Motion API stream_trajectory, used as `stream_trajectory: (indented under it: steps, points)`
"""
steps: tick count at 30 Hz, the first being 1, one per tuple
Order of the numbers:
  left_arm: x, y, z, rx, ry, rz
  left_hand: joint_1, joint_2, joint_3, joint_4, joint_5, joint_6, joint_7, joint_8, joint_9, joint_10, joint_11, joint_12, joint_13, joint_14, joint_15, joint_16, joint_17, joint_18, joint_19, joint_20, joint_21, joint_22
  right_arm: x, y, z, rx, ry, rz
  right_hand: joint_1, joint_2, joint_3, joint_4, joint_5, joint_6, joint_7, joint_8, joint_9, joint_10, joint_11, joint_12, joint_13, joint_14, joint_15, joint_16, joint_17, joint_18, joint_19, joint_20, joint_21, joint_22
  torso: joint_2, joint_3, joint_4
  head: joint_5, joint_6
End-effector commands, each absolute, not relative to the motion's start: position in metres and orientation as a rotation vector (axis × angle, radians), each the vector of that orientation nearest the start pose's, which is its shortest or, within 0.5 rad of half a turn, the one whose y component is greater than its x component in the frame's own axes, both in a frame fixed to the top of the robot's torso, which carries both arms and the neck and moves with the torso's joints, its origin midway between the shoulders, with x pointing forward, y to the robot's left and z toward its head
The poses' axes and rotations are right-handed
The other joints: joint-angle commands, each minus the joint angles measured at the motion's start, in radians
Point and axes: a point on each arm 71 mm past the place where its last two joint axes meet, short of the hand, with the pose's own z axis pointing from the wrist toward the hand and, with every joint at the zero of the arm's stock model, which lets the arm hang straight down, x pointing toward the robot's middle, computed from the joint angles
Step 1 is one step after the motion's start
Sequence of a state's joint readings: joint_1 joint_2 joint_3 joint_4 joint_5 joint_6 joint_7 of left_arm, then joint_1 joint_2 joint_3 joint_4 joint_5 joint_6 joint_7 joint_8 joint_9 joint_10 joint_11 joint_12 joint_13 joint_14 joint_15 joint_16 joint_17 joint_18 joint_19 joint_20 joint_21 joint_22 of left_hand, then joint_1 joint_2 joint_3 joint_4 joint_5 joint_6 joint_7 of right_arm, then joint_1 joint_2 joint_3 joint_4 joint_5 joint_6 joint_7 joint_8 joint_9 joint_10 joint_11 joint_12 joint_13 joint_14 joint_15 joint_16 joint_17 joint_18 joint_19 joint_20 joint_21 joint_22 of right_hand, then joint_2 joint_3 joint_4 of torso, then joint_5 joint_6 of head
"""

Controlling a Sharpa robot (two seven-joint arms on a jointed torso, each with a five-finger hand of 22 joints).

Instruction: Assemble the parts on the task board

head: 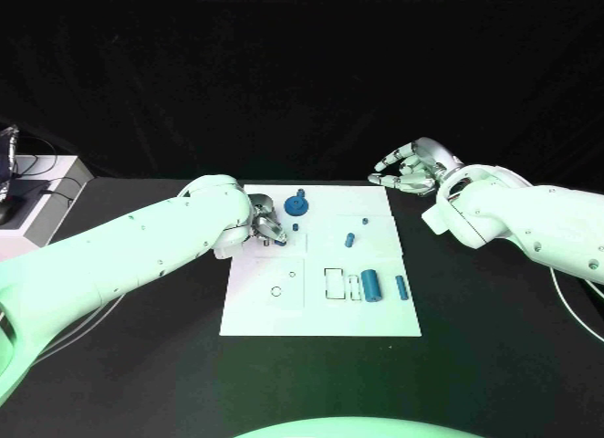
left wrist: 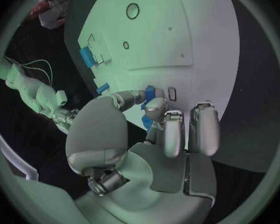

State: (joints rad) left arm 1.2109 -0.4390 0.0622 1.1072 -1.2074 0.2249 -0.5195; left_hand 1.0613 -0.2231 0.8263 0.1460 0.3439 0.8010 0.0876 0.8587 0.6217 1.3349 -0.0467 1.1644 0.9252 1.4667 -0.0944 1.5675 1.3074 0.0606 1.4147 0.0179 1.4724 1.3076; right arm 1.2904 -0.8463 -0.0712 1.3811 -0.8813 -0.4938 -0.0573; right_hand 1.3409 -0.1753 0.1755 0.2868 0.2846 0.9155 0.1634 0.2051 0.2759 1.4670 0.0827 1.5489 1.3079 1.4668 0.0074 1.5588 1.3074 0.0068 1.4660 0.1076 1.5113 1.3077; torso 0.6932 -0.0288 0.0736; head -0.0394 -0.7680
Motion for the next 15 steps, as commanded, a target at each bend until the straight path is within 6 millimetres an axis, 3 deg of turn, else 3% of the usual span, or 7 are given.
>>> stream_trajectory:
  steps: [1, 11, 15]
  points:
    - [0.5479, 0.1288, -0.2207, -0.061, 2.311, -0.315, 0.003, 0.009, 0.116, -0.118, 0.004, 0.077, -0.071, 0.003, 0.244, 0.003, -0.007, -0.006, -0.002, 0.103, -0.010, 0.001, 0.259, -0.006, 0.002, -0.005, 0.004, 0.022, 0.5268, -0.2615, -0.1556, 0.471, 1.548, 0.740, -0.010, -0.001, 0.001, 0.001, 0.003, -0.008, -0.002, 0.004, 0.001, 0.076, -0.004, -0.006, 0.238, 0.090, -0.003, -0.006, 0.203, 0.009, 0.078, -0.002, -0.002, 0.219, 0.001, 0.0002, -0.0003, 0.001, 0.000]
    - [0.5482, 0.1257, -0.2213, -0.060, 2.317, -0.317, 0.001, 0.010, 0.114, -0.117, 0.003, 0.078, -0.071, 0.003, 0.246, 0.004, -0.007, -0.007, -0.004, 0.103, -0.010, 0.001, 0.259, -0.006, 0.002, -0.006, 0.004, 0.022, 0.5268, -0.2611, -0.1556, 0.471, 1.549, 0.741, -0.010, -0.001, 0.001, 0.001, 0.003, -0.008, -0.002, 0.004, 0.001, 0.076, -0.004, -0.006, 0.238, 0.090, -0.003, -0.006, 0.203, 0.009, 0.078, -0.002, -0.002, 0.219, 0.001, 0.0005, 0.0002, 0.001, -0.002]
    - [0.5489, 0.1248, -0.2227, -0.063, 2.325, -0.315, -0.006, 0.022, 0.106, -0.110, -0.009, 0.081, -0.072, 0.000, 0.251, 0.005, -0.008, -0.013, -0.014, 0.102, -0.011, -0.001, 0.255, -0.006, 0.001, -0.007, 0.003, 0.021, 0.5268, -0.2609, -0.1556, 0.471, 1.549, 0.741, -0.010, -0.001, 0.001, 0.001, 0.003, -0.008, -0.002, 0.004, 0.001, 0.076, -0.004, -0.006, 0.238, 0.090, -0.003, -0.006, 0.203, 0.009, 0.078, -0.002, -0.002, 0.219, 0.001, 0.0011, -0.0008, 0.001, -0.004]
